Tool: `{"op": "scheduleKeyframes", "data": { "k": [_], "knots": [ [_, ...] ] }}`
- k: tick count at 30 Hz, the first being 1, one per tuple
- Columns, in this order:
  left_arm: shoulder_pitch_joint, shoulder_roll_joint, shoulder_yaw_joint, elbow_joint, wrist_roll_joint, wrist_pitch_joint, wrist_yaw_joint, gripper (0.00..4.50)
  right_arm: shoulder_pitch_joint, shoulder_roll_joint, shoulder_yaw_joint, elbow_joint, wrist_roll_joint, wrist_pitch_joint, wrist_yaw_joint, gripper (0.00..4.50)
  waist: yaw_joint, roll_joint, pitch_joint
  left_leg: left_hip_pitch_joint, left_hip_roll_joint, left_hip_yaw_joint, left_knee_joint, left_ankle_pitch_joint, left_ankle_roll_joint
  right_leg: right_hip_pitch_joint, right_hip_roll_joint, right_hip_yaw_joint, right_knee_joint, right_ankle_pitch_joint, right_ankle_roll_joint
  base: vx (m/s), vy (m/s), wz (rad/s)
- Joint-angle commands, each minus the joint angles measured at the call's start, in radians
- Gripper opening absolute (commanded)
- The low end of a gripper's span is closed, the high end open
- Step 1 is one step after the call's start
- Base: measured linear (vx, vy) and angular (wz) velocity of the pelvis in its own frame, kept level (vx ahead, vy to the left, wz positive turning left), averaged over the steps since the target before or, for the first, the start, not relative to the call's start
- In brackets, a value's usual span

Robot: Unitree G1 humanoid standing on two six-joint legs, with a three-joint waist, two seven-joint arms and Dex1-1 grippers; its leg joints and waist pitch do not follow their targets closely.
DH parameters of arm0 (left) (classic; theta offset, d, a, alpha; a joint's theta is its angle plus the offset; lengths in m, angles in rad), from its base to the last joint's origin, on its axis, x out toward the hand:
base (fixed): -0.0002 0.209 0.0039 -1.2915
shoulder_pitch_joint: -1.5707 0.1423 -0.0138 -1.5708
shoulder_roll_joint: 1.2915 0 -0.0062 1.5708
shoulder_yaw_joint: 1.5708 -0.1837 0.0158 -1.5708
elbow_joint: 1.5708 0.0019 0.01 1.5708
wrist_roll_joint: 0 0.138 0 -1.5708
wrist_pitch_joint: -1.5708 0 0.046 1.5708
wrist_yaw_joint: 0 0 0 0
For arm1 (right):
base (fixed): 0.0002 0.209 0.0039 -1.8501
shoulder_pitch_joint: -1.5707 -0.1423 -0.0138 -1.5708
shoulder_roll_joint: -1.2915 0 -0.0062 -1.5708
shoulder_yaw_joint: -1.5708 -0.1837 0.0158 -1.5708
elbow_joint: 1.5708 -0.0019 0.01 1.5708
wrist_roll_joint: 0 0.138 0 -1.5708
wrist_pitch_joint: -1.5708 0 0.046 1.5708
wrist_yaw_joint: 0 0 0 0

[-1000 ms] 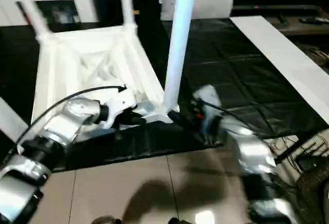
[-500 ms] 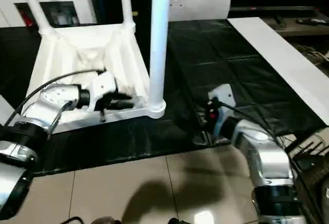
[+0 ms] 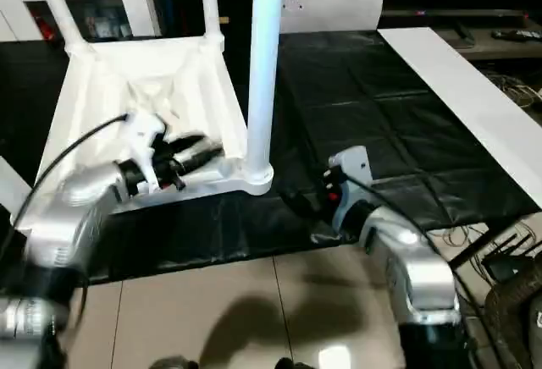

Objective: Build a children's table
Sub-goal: Rotate leg to tighten

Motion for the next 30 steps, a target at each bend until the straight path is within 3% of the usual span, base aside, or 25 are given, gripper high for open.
{"op": "scheduleKeyframes", "data": {
  "k": [1, 2, 7, 10, 13, 14, 20, 21, 25, 30],
  "knots": [
    [0.015, -0.013, 0.01, -0.057, 0.013, 0.024, 0.054, 2.75, -0.003, 0.005, -0.028, -0.011, 0.008, -0.021, -0.026, 4.5, -0.004, 0.0, -0.054, 0.006, 0.061, -0.028, -0.072, -0.169, 0.058, 0.062, -0.103, 0.08, -0.099, -0.44, 0.051, 0.0, 0.0, 0.0],
    [0.044, -0.022, 0.006, -0.11, 0.028, 0.043, 0.09, 2.82, -0.007, 0.015, -0.055, -0.001, 0.007, -0.035, -0.053, 4.5, -0.008, -0.003, -0.052, 0.004, 0.054, -0.028, -0.072, -0.176, 0.061, 0.062, -0.101, 0.078, -0.105, -0.461, 0.069, 0.0, 0.0, 0.0],
    [0.098, -0.042, 0.001, -0.171, 0.05, 0.075, 0.152, 3.25, 0.001, -0.003, -0.064, 0.004, 0.011, -0.044, -0.039, 4.5, -0.015, -0.003, -0.051, 0.003, 0.055, -0.031, -0.072, -0.177, 0.065, 0.063, -0.098, 0.076, -0.106, -0.455, 0.097, 0.0, 0.0, 0.0],
    [0.152, -0.075, 0.013, -0.237, 0.065, 0.109, 0.247, 3.45, 0.019, -0.011, -0.059, -0.021, 0.021, -0.022, -0.037, 4.5, -0.018, 0.001, -0.055, -0.003, 0.059, -0.033, -0.072, -0.153, 0.077, 0.068, -0.096, 0.078, -0.098, -0.396, 0.078, 0.0, 0.0, 0.0],
    [0.203, -0.099, 0.03, -0.288, 0.066, 0.126, 0.313, 3.7, 0.044, -0.006, -0.027, -0.054, 0.019, -0.007, -0.038, 4.5, -0.016, -0.002, -0.054, -0.003, 0.06, -0.031, -0.072, -0.132, 0.091, 0.065, -0.095, 0.082, -0.094, -0.358, 0.05, 0.0, 0.0, 0.0],
    [0.21, -0.098, 0.027, -0.294, 0.07, 0.121, 0.314, 3.71, 0.046, -0.001, -0.024, -0.057, 0.022, -0.006, -0.038, 4.5, -0.018, -0.011, -0.053, -0.004, 0.06, -0.031, -0.072, -0.131, 0.094, 0.066, -0.095, 0.083, -0.092, -0.356, 0.046, 0.0, 0.0, 0.0],
    [0.231, -0.083, -0.002, -0.307, 0.085, 0.122, 0.304, 4.11, 0.042, 0.007, 0.024, -0.053, 0.001, -0.037, -0.026, 4.5, -0.019, -0.004, -0.048, 0.002, 0.063, -0.033, -0.077, -0.161, 0.084, 0.06, -0.097, 0.085, -0.099, -0.396, 0.048, 0.0, 0.0, 0.0],
    [0.226, -0.075, -0.013, -0.3, 0.095, 0.113, 0.303, 4.42, 0.042, 0.005, 0.029, -0.054, -0.001, -0.055, -0.015, 4.5, -0.018, -0.001, -0.05, 0.004, 0.062, -0.033, -0.076, -0.17, 0.08, 0.061, -0.098, 0.085, -0.1, -0.403, 0.053, 0.0, 0.0, 0.0],
    [0.221, -0.058, -0.041, -0.293, 0.113, 0.113, 0.302, 4.42, 0.048, -0.006, 0.033, -0.06, 0.0, -0.066, -0.005, 4.5, -0.016, -0.002, -0.05, 0.003, 0.062, -0.034, -0.077, -0.17, 0.073, 0.062, -0.098, 0.086, -0.099, -0.399, 0.064, 0.0, 0.0, 0.0],
    [0.221, -0.054, -0.047, -0.307, 0.051, 0.151, 0.235, 4.42, 0.054, -0.021, 0.037, -0.053, -0.001, -0.08, -0.002, 4.5, -0.015, -0.006, -0.057, 0.001, 0.062, -0.032, -0.074, -0.151, 0.076, 0.065, -0.102, 0.089, -0.094, -0.375, 0.044, 0.0, 0.0, 0.0]
  ]
}}
